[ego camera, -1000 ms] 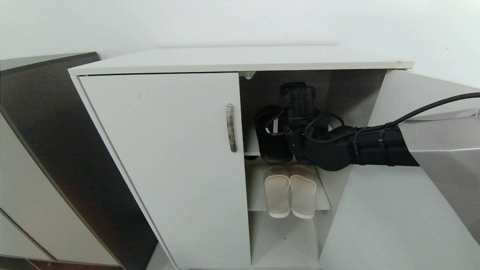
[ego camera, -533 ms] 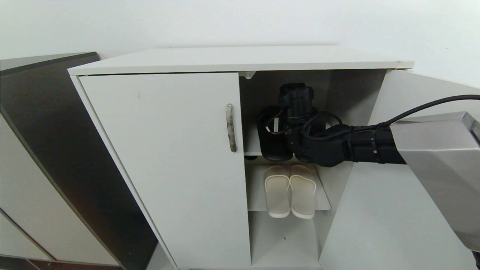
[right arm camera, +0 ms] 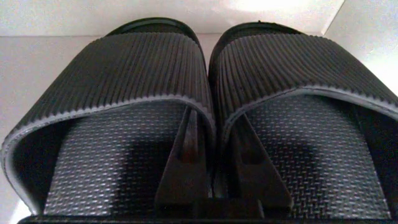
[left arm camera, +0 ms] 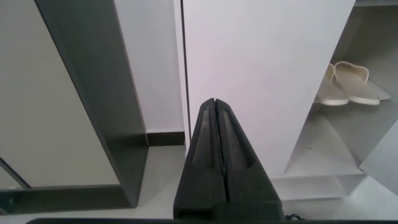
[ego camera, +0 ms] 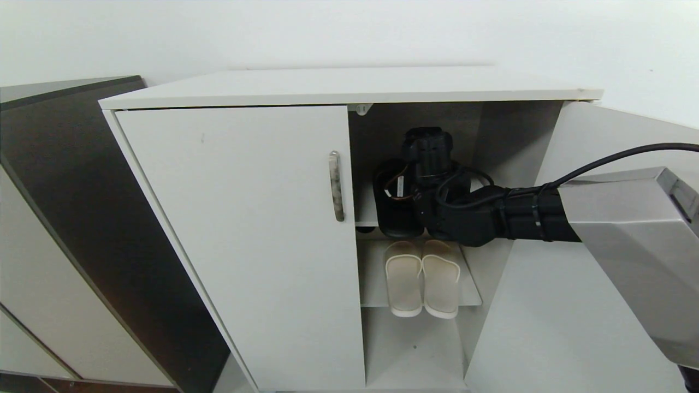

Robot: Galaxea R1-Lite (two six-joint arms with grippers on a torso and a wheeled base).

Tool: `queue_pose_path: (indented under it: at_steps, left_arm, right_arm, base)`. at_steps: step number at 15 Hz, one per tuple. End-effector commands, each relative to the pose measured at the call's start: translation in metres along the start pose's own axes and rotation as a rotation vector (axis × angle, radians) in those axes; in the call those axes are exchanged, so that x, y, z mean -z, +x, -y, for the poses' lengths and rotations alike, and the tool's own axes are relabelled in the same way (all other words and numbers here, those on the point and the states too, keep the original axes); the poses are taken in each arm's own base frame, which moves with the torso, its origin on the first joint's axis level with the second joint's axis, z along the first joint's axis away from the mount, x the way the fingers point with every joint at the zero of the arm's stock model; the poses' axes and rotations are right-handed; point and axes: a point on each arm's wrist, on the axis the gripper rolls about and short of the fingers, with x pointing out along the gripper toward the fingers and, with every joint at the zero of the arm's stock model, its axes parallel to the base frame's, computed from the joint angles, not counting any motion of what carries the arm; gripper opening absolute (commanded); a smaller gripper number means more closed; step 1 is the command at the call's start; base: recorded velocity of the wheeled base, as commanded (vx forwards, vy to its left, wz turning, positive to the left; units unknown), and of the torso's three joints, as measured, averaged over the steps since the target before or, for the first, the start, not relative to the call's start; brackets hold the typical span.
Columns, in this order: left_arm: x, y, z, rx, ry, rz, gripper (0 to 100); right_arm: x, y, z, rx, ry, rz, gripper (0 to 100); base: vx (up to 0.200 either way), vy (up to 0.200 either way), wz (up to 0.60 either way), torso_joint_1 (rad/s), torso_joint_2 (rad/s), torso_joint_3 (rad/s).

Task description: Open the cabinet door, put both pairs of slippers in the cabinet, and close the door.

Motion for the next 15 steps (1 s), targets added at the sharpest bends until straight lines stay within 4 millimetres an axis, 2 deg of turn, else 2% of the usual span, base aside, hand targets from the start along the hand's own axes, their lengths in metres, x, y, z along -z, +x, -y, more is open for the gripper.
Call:
queue_pose_path:
  at_steps: [1,3,4,7,10,15]
  left_arm:
    - [0.0,0.0,0.0,-0.001,0.0,-0.001,0]
    - [0.0,0.0,0.0,-0.001,0.0,-0.001,0]
    - [0.0,0.0,0.0,-0.001,0.0,-0.001,0]
    - [0.0,0.0,0.0,-0.001,-0.002,-0.001,0]
    - [0.0,0.0,0.0,-0.001,-0.003,-0.001,0]
    - [0.0,0.0,0.0,0.001,-0.015,-0.001,0]
  right_arm:
    - [0.001,0.0,0.0,0.0,-0.002,-0.002,0]
    - [0.002,0.0,-0.001,-0.003,-0.004,-0.005,0]
    - [0.002,-0.001,-0.003,-0.005,-0.005,-0.007,100]
    - [0.001,-0.005,-0.001,-0.005,-0.01,-0.012,100]
    - [-0.004,-0.028,0.002,-0.024,-0.017,-0.026,100]
    - [-0.017,-0.102,0.01,-0.106,0.015,-0.016,100]
  base:
    - [0.0,0.0,0.0,0.0,0.0,0.0]
    - [0.0,0.0,0.0,0.0,0.0,0.0]
    - [0.0,0.0,0.0,0.0,0.0,0.0]
    - [0.0,0.0,0.0,0.0,0.0,0.0]
    - [0.0,0.0,0.0,0.0,0.0,0.0]
    - [0.0,0.0,0.0,0.0,0.0,0.0]
